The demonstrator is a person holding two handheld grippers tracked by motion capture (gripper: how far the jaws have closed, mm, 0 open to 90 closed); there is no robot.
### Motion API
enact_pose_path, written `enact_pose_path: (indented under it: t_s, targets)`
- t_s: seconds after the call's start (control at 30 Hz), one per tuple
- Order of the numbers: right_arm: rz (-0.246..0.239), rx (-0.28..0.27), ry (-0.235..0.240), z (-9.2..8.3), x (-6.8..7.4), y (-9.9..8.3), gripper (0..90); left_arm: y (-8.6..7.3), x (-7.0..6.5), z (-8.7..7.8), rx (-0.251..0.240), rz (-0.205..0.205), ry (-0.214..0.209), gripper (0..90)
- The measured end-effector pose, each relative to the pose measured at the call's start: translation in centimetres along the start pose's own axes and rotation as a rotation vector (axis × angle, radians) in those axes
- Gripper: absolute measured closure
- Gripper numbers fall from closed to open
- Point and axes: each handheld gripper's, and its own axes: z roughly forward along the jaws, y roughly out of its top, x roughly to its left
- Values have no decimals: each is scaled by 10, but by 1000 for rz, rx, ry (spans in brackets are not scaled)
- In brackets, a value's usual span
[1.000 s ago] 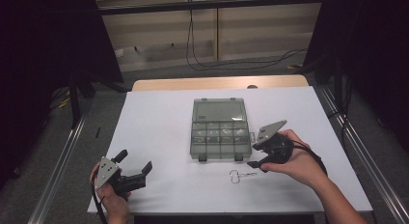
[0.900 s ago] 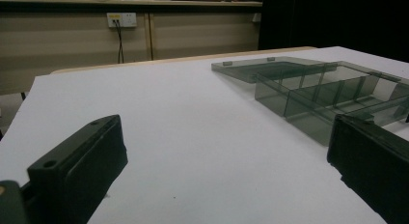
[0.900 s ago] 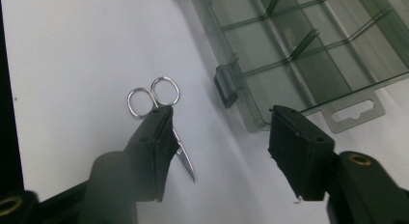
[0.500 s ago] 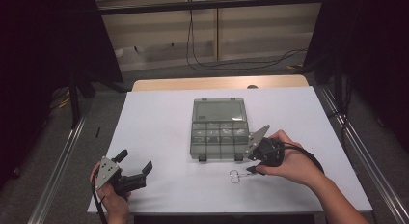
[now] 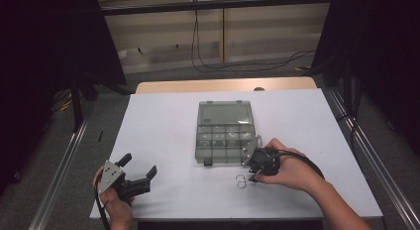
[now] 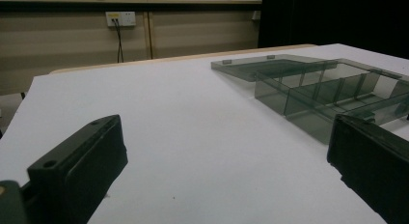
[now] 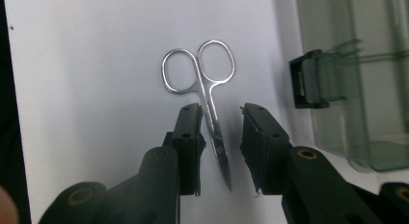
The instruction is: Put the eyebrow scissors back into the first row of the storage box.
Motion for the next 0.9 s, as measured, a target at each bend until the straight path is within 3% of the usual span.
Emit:
enact_pose_path:
  t_s: [0.1,0.3,0.5,0.9]
  targets:
    - [-16,17,-11,5,1,3,677,0,0,0,-10,-14,3,0]
    - [-15,47,29,11,1,7,722,0,0,-1,-6,-16,6,0]
    - [1,78,49,12,-1,11,858,0,0,0,0,-2,4,0]
    - [3,74,61,11,-2,11,860,0,0,0,3,-8,9,0]
